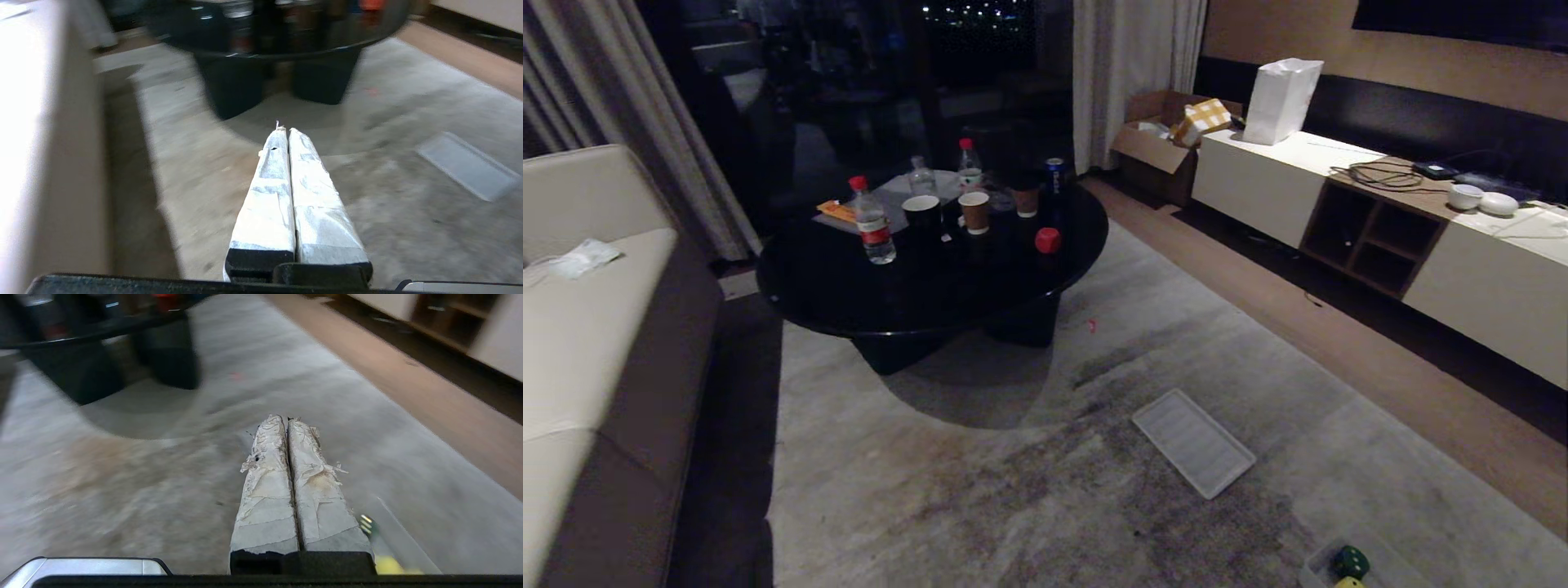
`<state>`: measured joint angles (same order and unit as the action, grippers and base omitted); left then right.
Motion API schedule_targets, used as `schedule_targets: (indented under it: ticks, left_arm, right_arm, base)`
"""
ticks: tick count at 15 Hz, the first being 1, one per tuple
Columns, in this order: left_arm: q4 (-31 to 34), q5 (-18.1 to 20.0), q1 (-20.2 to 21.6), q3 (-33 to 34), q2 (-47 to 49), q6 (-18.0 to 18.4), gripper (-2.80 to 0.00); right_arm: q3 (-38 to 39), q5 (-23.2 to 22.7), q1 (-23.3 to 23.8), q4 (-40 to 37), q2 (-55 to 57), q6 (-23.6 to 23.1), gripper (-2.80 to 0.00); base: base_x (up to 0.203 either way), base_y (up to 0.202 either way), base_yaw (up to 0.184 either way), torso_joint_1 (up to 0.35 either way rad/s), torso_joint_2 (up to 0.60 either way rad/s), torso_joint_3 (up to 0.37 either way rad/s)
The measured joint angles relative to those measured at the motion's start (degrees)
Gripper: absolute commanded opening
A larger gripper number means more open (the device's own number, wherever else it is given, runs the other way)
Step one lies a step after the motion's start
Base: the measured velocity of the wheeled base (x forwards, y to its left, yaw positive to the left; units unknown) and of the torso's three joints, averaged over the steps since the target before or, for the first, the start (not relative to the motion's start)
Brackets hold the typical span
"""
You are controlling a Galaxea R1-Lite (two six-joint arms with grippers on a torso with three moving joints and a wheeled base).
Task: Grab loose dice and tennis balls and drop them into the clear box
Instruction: Pick up toys out of the box
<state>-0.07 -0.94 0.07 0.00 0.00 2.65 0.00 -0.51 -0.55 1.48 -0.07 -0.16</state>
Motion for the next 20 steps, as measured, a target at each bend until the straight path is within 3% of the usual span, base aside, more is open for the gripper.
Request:
schedule_targets:
  ticks: [8, 13, 20]
  left_arm:
    - [-0.05, 0.09, 0.0, 0.0, 0.0, 0.14, -2.8]
    - [-0.12, -0.1, 0.02, 0.0, 0.0, -0.2, -2.8]
    - [-0.09, -0.17, 0.0, 0.0, 0.0, -0.3, -2.8]
  right_arm:
    - [0.0, -0.06, 0.04, -0.08, 0.0, -0.22, -2.8]
    - [0.0, -0.06, 0.03, -0.14, 0.0, -0.26, -2.8]
    - [0.0, -0.06, 0.04, -0.1, 0.0, -0.17, -2.8]
  base:
    - [-0.001, -0.008, 0.146, 0.002, 0.0, 0.001]
    - [0.012, 0.0, -0.001, 0.0, 0.0, 0.001]
    - [0.173, 0.0, -0.002, 0.003, 0.0, 0.003]
